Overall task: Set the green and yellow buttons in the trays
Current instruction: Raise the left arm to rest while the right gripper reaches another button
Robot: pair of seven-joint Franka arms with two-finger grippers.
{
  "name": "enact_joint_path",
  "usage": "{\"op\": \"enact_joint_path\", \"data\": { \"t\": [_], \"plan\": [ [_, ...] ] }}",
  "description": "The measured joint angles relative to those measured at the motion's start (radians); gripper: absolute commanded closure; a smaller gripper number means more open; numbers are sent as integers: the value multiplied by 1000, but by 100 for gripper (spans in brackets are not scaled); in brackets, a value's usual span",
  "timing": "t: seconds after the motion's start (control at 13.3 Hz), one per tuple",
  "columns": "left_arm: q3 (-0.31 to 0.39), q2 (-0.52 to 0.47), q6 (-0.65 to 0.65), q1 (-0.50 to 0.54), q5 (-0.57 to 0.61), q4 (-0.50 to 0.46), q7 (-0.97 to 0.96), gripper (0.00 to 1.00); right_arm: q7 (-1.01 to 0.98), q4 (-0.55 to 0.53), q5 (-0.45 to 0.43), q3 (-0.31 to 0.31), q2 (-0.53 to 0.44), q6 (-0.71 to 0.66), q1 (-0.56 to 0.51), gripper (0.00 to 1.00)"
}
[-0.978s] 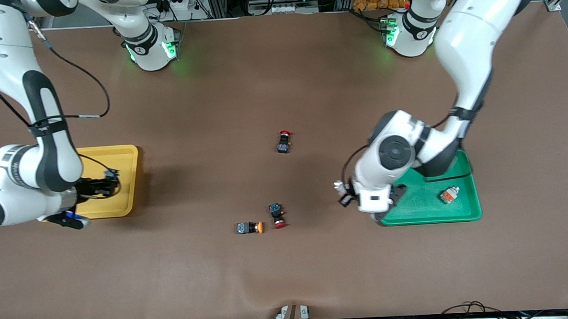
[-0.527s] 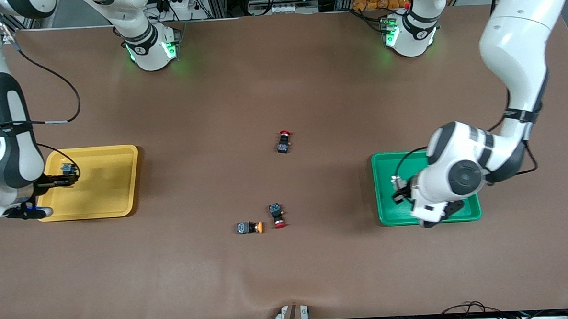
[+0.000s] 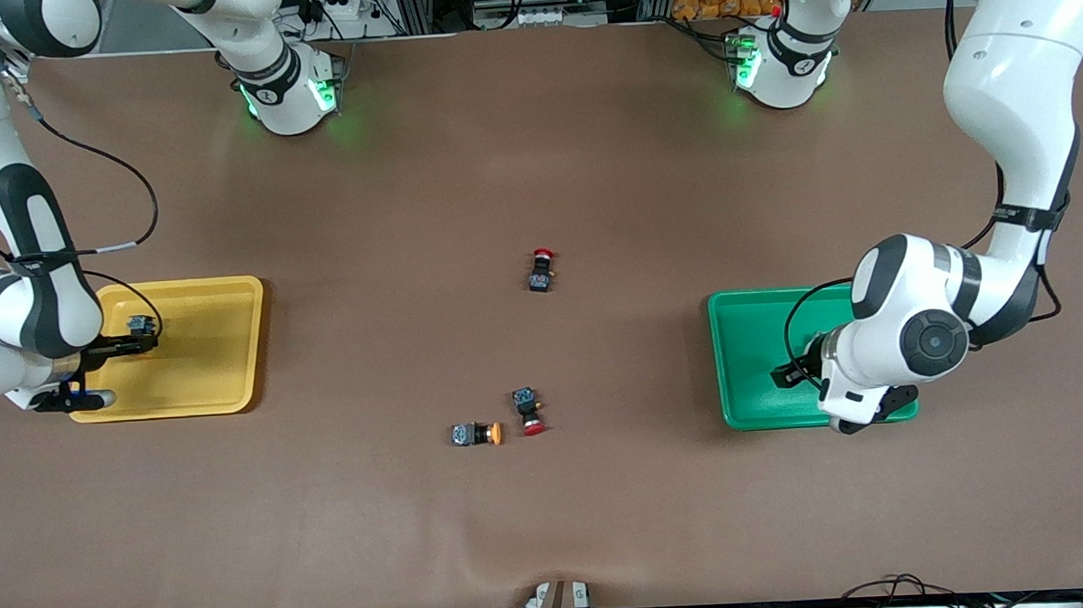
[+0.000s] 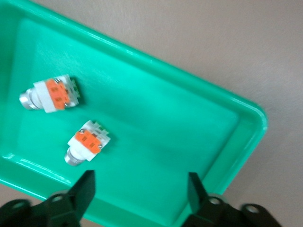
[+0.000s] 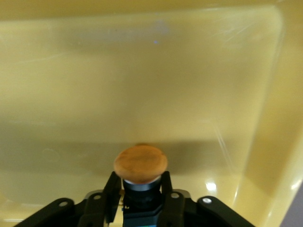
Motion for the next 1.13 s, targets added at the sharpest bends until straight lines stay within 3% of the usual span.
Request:
{"op": "enact_joint_path", "data": {
  "t": [0.38,0.6,0.83,1.13],
  "plan": [
    [0,-229,-90,34,2,29,198,0,46,7,16,12,-4,-11,1,0],
    [0,-381,-199,65,-30,55,282,0,173,57,87,30,-12,-136,23,0],
    [1,-492,-319,71,-110,88,336,0,347,107,178,36,-23,-238,99,0],
    [8,-583,-363,114,-199,93,442,0,631,116,277,41,-53,-253,246,0]
  ]
}}
